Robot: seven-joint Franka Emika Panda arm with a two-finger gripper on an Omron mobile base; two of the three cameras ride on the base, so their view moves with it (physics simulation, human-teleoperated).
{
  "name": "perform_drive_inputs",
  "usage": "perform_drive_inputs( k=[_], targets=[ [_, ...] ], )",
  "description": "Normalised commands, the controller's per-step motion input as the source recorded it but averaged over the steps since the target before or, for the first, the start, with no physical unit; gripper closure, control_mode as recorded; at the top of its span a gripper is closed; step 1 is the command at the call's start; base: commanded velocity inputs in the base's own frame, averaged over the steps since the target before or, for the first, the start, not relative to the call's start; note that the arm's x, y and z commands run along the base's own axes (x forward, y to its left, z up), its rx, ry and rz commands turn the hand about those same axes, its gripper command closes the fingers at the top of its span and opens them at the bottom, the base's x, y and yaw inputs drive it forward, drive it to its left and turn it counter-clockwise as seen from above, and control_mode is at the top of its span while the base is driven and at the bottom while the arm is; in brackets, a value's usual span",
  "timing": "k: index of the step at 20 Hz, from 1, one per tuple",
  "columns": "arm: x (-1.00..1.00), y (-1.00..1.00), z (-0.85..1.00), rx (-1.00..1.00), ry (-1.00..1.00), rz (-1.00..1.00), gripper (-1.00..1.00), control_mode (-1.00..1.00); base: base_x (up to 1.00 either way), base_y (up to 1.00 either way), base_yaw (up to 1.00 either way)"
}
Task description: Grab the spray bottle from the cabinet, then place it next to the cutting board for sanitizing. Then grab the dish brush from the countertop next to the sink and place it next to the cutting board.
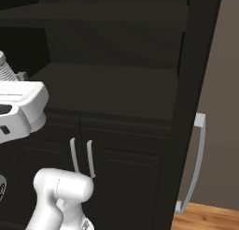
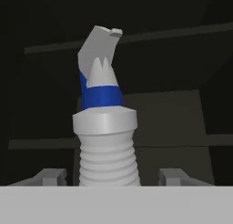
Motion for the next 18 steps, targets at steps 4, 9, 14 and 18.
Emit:
perform_drive_inputs(
  k=[4,9,14,18],
  targets=[
    [-0.07,0.03,-0.04,-0.05,-0.13,0.0,1.0,-1.0,0.0,0.0,0.0],
    [-0.03,0.04,-0.18,0.02,-0.15,0.0,1.0,-1.0,0.0,0.0,0.0],
    [0.0,0.08,-0.57,0.01,0.0,0.0,1.0,-1.0,0.0,0.0,0.0],
    [0.0,0.03,-0.52,0.0,0.0,0.0,1.0,-1.0,0.0,0.0,0.0]
  ],
)
